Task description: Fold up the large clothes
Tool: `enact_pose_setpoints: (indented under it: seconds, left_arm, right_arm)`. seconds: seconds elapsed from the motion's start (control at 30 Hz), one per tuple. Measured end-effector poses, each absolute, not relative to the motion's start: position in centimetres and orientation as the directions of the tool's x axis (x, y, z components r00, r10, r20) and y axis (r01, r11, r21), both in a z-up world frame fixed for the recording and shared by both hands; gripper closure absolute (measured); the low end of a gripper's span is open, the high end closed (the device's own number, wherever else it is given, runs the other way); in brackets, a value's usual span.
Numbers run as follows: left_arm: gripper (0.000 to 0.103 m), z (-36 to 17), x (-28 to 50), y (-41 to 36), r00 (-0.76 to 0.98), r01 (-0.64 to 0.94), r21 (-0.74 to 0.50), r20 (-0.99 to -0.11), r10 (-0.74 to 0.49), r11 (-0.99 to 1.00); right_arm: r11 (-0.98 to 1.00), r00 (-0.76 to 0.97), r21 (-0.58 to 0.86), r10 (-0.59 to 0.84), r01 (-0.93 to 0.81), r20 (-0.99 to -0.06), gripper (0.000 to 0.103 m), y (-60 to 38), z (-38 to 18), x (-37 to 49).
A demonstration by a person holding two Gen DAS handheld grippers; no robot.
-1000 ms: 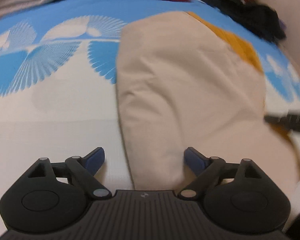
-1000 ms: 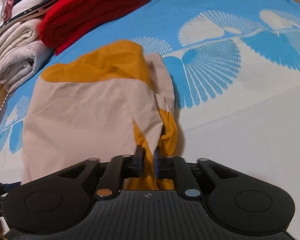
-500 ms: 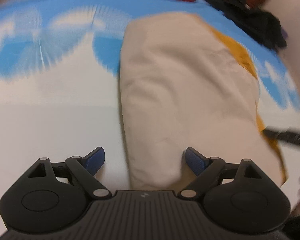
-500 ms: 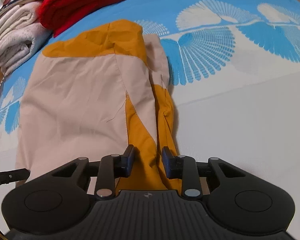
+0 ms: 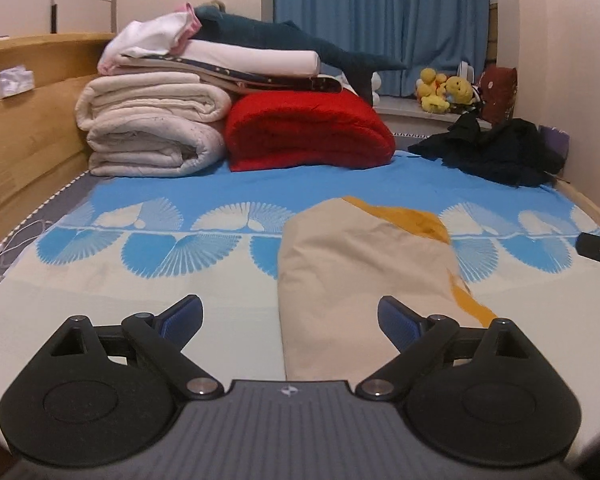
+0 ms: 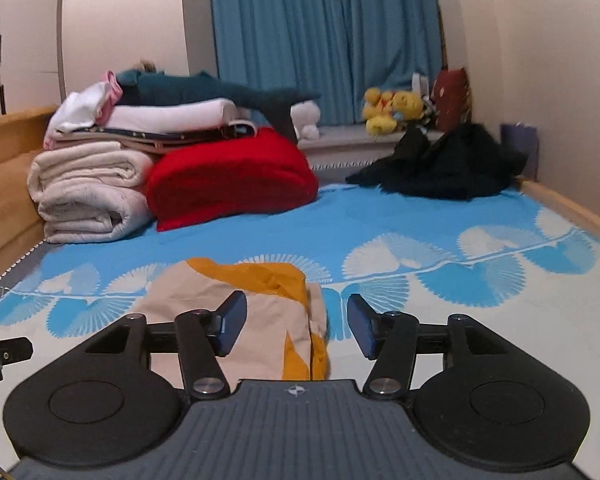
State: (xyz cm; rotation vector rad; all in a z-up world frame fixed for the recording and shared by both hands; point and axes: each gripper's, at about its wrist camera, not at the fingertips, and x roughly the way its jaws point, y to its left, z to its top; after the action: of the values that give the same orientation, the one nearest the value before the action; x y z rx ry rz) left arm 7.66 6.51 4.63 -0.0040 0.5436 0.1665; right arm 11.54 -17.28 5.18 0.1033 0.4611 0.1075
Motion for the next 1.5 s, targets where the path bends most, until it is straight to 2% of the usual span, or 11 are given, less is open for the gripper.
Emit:
enact_pose_setpoints:
  seconds: [0.17, 0.33, 0.43, 0.57, 1.1, 1.5]
  left_arm:
    - [0.006, 2.7, 2.5, 4.3, 0.842, -0.154, 0.037, -0.517, 0.150, 0.987]
    - [0.006, 1.2, 0.7, 4.7, 0.808, -0.151, -0.022, -0.579, 0.111, 0.988]
    - [0.006, 1.5, 0.2, 4.8, 0.818, -0.172, -0.022, -0.560, 0.130, 0.985]
    - [0.006, 0.6, 1.0, 4.3, 0.810, -0.148, -0.012, -0.575, 0.115, 0.989]
    - [0.007, -1.0, 3.3, 4.4, 0.789, -0.187, -0.034, -0.601, 0.129, 0.982]
    - [0.006, -1.4, 3.5, 4.1, 0.783, -0.182, -0.038, -0.610, 0.121, 0.983]
  right_arm:
    - [0.993, 0.881, 0.109, 0.086, -0.039, -0.466, 0.042, -17.6, 4.1, 6.9]
    - [0.992, 0.853, 0.108, 0.115, -0.069, -0.508, 0.042, -17.2, 2.2, 3.8]
    - [0.989, 0.845, 0.110, 0.143, -0.100, -0.515, 0.042, -16.7, 2.0, 3.1]
    - [0.985, 0.844, 0.041, 0.164, -0.167, -0.510, 0.041, -15.3, 1.6, 2.3]
    - [0.986, 0.820, 0.055, 0.164, -0.160, -0.548, 0.038, -15.0, 0.9, 3.6]
    - [0.983, 0.822, 0.059, 0.176, -0.172, -0.542, 0.038, -14.7, 0.6, 3.9]
